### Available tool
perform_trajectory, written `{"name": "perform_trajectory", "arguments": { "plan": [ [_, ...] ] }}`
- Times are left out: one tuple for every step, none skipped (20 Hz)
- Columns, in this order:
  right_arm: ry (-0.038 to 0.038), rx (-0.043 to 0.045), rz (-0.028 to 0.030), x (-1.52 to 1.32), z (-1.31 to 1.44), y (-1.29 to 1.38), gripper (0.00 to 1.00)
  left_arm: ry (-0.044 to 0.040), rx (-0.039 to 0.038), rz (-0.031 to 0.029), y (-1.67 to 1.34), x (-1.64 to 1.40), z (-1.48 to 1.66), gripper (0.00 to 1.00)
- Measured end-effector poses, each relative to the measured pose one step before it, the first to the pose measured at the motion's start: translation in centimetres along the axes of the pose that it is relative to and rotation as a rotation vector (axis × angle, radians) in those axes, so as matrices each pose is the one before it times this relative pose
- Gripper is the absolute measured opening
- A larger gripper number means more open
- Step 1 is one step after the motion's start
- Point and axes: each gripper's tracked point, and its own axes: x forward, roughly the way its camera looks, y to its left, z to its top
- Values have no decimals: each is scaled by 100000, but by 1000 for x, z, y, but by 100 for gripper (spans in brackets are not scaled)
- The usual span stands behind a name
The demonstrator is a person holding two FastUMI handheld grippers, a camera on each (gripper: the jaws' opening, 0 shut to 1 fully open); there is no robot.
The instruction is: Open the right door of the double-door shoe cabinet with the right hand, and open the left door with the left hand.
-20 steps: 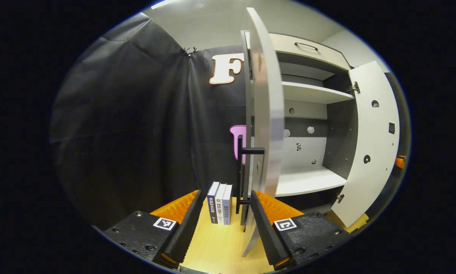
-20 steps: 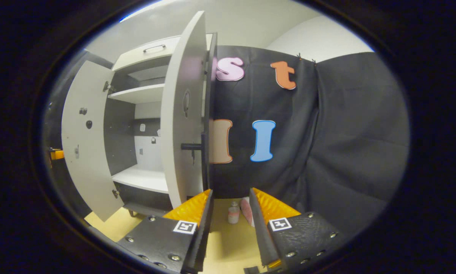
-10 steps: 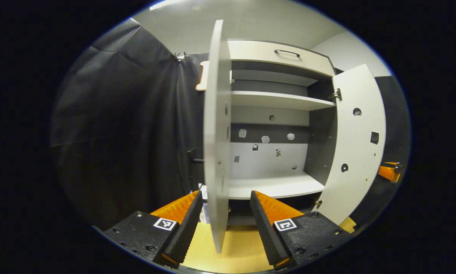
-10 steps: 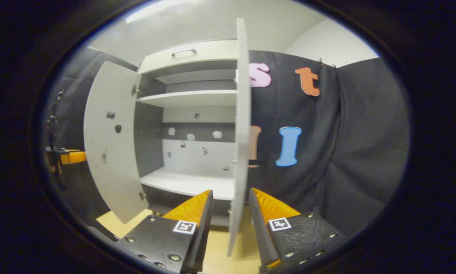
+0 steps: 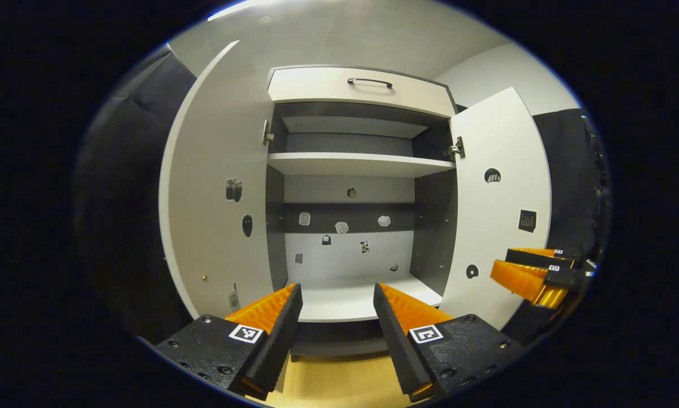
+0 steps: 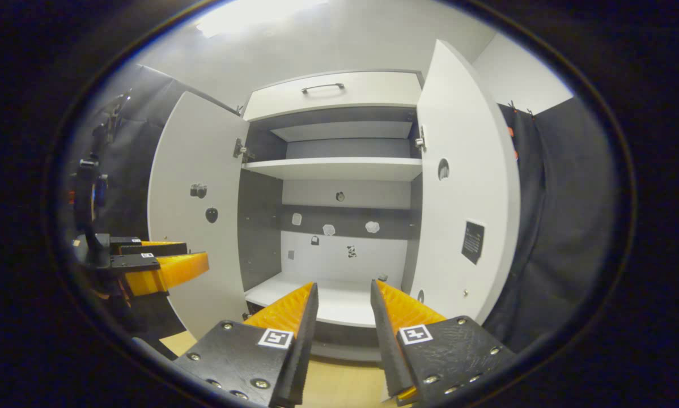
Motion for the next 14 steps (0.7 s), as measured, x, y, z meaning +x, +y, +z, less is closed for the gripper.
{"name": "perform_trajectory", "arguments": {
  "plan": [
    [-1020,1242,-23,512,484,193,46,-1716,-1306,-956,-497,355,382,75],
    [-891,1004,-1402,240,364,-165,54,-1255,-588,-33,-155,345,196,75],
    [-535,743,-40,338,117,5,55,-701,239,-330,-95,204,112,84],
    [-428,951,-642,90,204,-68,56,-386,653,887,223,221,62,87],
    [-264,1032,-1207,162,85,-380,75,-385,277,751,98,3,143,98],
    [-852,885,-563,-21,292,-85,82,-148,-387,242,-145,114,31,99],
    [-729,652,-245,40,102,77,94,-221,-1269,-306,-228,151,59,99],
    [-501,418,-759,-41,264,-2,100,100,-1637,-861,-413,8,-10,98],
    [-354,83,-641,52,53,-87,100,498,-1032,-1504,-409,12,-41,96],
    [-294,-122,-602,-46,134,36,100,616,-309,-952,-149,-68,-99,98],
    [-368,-46,-692,-164,106,52,100,737,406,-1072,-62,-25,-106,98],
    [-271,240,-960,-75,49,-45,100,1008,924,-827,-24,-71,-170,98],
    [-320,162,-1087,-154,35,-90,100,697,1049,-777,53,-59,-60,98],
    [-347,86,-1230,0,-31,23,100,313,949,-926,-39,-26,-40,98]
  ]
}}
